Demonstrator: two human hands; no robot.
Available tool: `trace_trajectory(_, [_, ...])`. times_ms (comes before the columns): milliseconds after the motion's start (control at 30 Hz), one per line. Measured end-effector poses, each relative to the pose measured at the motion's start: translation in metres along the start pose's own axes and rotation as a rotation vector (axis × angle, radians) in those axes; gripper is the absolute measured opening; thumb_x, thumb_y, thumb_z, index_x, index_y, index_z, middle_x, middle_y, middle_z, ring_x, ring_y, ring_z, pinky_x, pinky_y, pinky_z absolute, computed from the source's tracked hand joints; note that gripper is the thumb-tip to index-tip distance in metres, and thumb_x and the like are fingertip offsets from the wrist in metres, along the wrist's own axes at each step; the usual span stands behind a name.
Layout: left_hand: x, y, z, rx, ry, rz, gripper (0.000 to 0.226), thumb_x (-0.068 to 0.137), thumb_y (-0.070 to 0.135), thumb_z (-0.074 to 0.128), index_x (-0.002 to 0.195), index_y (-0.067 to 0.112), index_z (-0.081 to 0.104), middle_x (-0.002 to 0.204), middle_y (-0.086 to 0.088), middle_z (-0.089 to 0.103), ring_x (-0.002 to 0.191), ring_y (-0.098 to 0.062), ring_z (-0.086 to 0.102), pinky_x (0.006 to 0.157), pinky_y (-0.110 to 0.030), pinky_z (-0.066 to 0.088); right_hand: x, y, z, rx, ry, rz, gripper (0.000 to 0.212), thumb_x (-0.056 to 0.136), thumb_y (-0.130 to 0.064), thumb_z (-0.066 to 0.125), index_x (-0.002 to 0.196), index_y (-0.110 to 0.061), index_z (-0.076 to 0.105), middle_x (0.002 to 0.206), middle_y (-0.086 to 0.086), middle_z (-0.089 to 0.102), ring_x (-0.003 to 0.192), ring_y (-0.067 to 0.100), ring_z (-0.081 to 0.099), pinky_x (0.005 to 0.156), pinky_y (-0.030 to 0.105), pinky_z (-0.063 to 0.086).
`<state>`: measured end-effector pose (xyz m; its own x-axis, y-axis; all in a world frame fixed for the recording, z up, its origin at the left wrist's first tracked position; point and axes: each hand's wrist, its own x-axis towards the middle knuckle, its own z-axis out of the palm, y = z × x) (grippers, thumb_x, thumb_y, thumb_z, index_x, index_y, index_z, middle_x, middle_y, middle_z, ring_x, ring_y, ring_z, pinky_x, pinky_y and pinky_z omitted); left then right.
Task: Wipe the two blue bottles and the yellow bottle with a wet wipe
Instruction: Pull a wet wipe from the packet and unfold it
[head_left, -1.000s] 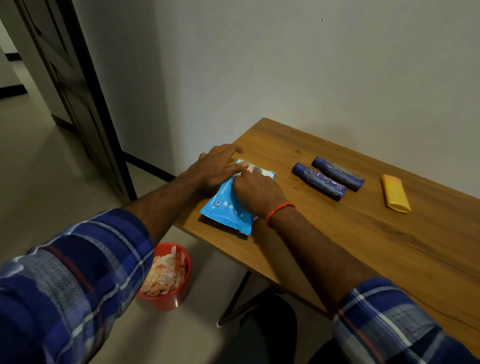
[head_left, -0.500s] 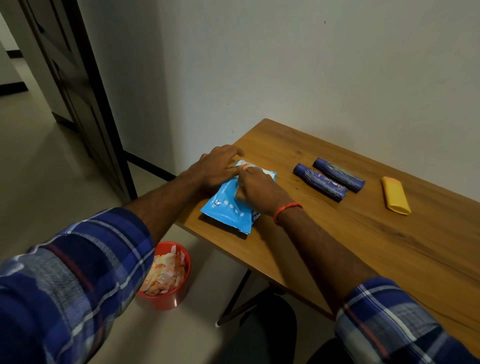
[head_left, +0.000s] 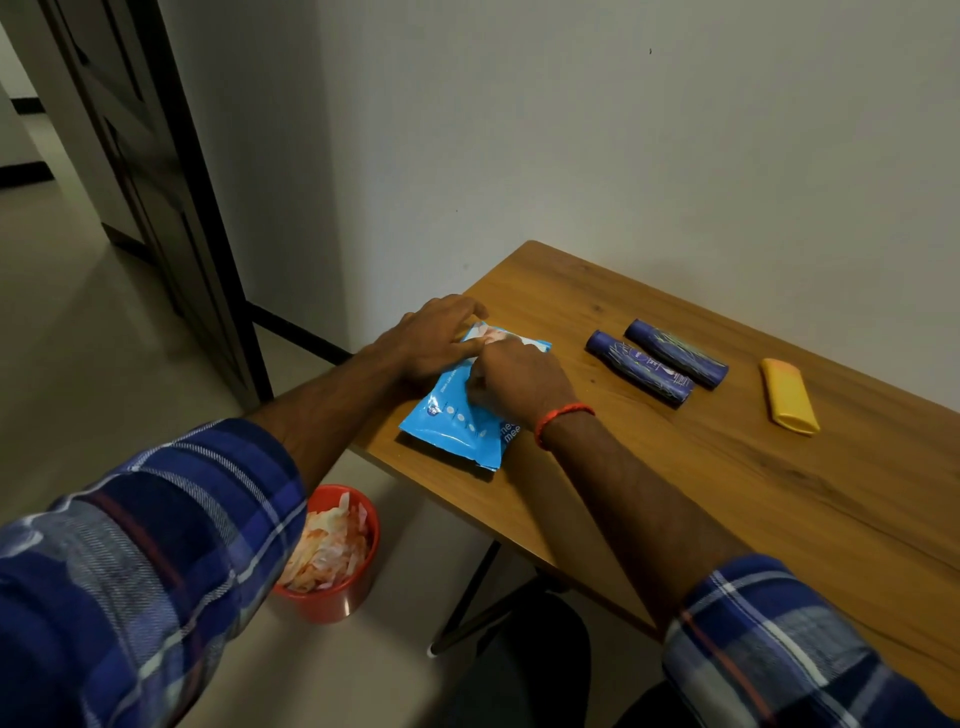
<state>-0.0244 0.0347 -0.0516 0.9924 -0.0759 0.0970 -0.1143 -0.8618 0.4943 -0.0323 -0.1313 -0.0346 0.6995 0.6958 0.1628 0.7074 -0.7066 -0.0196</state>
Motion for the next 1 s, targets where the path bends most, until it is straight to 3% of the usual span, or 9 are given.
trace_trajectory(200, [-0.003,-0.001,-0.003,0.007,-0.008,-0.003,0.070,0.085,0.059,0.057,0.140,0.018,0.043,0.144,-0.008,0.049,0.126,-0.026,0.051,0.106,-0.047,0.045,0.001,-0.007,0.001,-0.043,0.069,-0.011,0.029,0.092,-0.030,0.062,0.116,-0.014,0.062,0.115,0.010,0.065,0.104,0.027,0.060,0.078,0.041,0.056])
trace_trajectory(533, [-0.005,-0.004,-0.003,-0.045,0.003,0.011,0.072,0.080,0.067,0.047,0.132,0.018,0.049,0.133,-0.006,0.056,0.113,-0.022,0.057,0.099,-0.046,0.051,-0.001,-0.003,0.000,-0.127,0.075,-0.176,0.027,0.096,-0.026,0.050,0.101,-0.005,0.067,0.103,0.012,0.068,0.089,0.026,0.064,0.083,0.040,0.052])
trace_trajectory(700, [-0.002,-0.005,-0.002,-0.109,0.015,0.012,0.071,0.080,0.067,0.054,0.132,0.019,0.049,0.134,-0.005,0.058,0.112,-0.020,0.059,0.098,-0.040,0.052,-0.003,0.004,-0.007,-0.072,0.027,-0.227,0.030,0.094,-0.032,0.054,0.106,-0.008,0.067,0.112,0.008,0.067,0.094,0.022,0.065,0.083,0.038,0.054])
trace_trajectory(800, [0.000,-0.007,-0.002,-0.161,-0.015,0.013,0.059,0.088,0.056,0.064,0.132,0.021,0.048,0.130,-0.007,0.063,0.106,-0.022,0.066,0.092,-0.039,0.058,-0.007,0.009,-0.007,-0.030,0.044,-0.259,0.029,0.093,-0.032,0.057,0.108,-0.009,0.066,0.121,0.007,0.064,0.099,0.022,0.065,0.080,0.035,0.055])
trace_trajectory(933, [-0.002,-0.008,-0.001,-0.166,-0.011,0.033,0.051,0.087,0.048,0.070,0.126,0.022,0.051,0.115,-0.007,0.071,0.091,-0.019,0.070,0.085,-0.036,0.060,-0.011,0.017,-0.001,0.119,0.142,-0.278,0.041,0.090,-0.028,0.063,0.129,-0.020,0.058,0.112,0.006,0.067,0.094,0.017,0.064,0.076,0.028,0.051])
trace_trajectory(1000, [-0.003,-0.009,-0.002,-0.182,0.007,0.042,0.047,0.086,0.048,0.071,0.121,0.022,0.053,0.111,-0.005,0.071,0.089,-0.017,0.071,0.083,-0.034,0.060,-0.013,0.020,0.002,0.181,0.187,-0.275,0.032,0.089,-0.024,0.065,0.121,-0.018,0.062,0.106,0.007,0.067,0.087,0.015,0.061,0.071,0.026,0.048])
